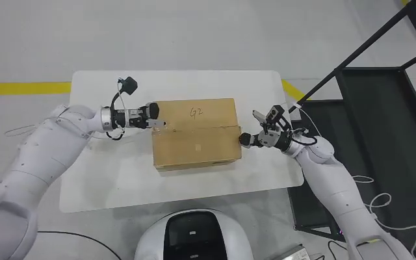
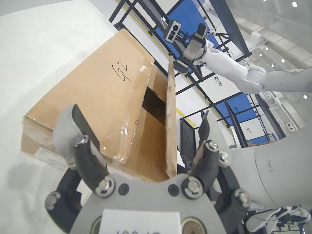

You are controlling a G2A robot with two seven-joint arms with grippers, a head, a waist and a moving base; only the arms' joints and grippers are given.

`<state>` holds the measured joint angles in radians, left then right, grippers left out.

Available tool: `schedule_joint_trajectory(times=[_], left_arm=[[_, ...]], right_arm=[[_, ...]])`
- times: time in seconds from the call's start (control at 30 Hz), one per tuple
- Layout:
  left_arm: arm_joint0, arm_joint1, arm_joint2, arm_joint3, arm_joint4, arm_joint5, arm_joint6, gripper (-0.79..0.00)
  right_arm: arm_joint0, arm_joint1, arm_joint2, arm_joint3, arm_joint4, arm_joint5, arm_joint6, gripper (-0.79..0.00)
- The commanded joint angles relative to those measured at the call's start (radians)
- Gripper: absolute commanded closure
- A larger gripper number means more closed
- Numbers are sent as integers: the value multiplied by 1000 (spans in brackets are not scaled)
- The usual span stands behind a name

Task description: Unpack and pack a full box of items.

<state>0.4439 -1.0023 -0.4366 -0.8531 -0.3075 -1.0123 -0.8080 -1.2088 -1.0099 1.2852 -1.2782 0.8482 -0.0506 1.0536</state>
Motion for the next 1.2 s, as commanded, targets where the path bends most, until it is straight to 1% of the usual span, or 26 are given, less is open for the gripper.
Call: schedule_joint_trajectory(times=[0.0,0.17,0.27,0.4,0.43,0.57,0.7,0.83,1.0,1.1,1.17], left_arm=[[-7,10,17,-5,-26,0,0,-785],[-18,31,36,-7,-81,0,0,-785],[-14,47,26,-19,-136,0,0,-785],[6,82,-14,-42,-195,0,0,-785],[11,89,-22,-47,-201,0,0,-785],[53,135,-90,-80,-236,0,0,-785],[98,172,-158,-103,-240,0,0,-785],[142,198,-214,-137,-232,0,0,-785],[182,215,-268,-168,-224,0,0,-785],[199,218,-292,-177,-219,0,0,-785],[211,218,-308,-181,-214,0,0,-785]], right_arm=[[21,-6,-13,6,-26,-62,0,-785],[62,-18,-42,31,-68,-192,36,-785],[90,-28,-66,61,-90,-236,33,-785],[138,-42,-101,113,-145,-291,6,-785],[144,-44,-106,120,-146,-300,5,-785],[179,-56,-122,161,-123,-340,35,-785],[196,-57,-121,178,-124,-336,94,-785],[189,-49,-105,162,-162,-320,132,-785],[167,-40,-63,97,-127,-273,148,-785],[165,-39,-48,75,-120,-273,127,-785],[182,-42,-54,80,-153,-273,89,-785]])
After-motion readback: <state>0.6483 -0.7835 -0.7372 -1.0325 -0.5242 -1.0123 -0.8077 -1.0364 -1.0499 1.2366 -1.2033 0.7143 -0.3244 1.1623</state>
